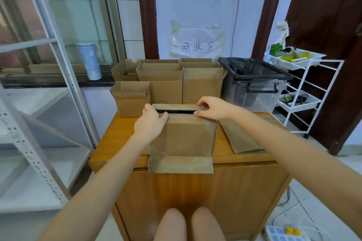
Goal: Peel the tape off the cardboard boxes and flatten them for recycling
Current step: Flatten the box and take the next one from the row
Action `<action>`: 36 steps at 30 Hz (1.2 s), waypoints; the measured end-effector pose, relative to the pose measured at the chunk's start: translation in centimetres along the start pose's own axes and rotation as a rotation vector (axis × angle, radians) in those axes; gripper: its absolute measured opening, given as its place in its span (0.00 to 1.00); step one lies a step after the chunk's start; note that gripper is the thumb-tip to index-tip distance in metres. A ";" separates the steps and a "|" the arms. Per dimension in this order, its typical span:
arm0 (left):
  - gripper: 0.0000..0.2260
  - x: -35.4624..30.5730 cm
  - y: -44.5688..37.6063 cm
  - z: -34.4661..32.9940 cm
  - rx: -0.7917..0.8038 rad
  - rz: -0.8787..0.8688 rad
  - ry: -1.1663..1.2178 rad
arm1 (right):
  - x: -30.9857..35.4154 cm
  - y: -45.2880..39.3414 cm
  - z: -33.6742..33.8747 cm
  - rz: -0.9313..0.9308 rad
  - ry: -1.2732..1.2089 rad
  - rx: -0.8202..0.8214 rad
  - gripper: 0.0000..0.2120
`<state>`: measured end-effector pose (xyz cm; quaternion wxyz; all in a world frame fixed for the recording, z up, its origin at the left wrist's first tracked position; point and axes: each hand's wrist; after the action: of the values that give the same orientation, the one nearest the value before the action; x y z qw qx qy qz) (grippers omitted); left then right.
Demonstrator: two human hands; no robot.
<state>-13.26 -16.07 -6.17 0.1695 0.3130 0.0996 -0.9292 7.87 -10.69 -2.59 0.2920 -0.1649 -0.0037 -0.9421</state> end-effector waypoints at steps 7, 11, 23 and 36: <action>0.21 0.3 0.6 -0.6 -0.309 -0.121 -0.123 | -0.7 -0.9 0.7 -0.167 0.025 -0.460 0.17; 0.19 0.5 -0.1 -0.5 -0.276 -0.275 -0.152 | -0.7 -1.6 1.1 -0.324 -0.012 -0.541 0.23; 0.21 1.4 -1.1 0.0 -0.007 -0.377 -0.138 | -1.6 -1.7 -0.9 -0.122 -0.395 -0.491 0.12; 0.17 1.9 -1.7 4.0 0.088 -0.690 0.067 | -3.8 2.7 -0.3 0.093 -0.538 -0.102 0.37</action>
<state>-17.53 -16.18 -4.09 -0.1715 0.2982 0.1649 -0.9244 12.21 -10.82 -4.36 0.3145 -0.4237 -0.0260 -0.8490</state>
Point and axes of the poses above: each hand's wrist, its own y-axis away from the middle knuckle, its own z-axis out of the back of the hand, x = y × z, and after that the axes turned 10 degrees about z, right-handed
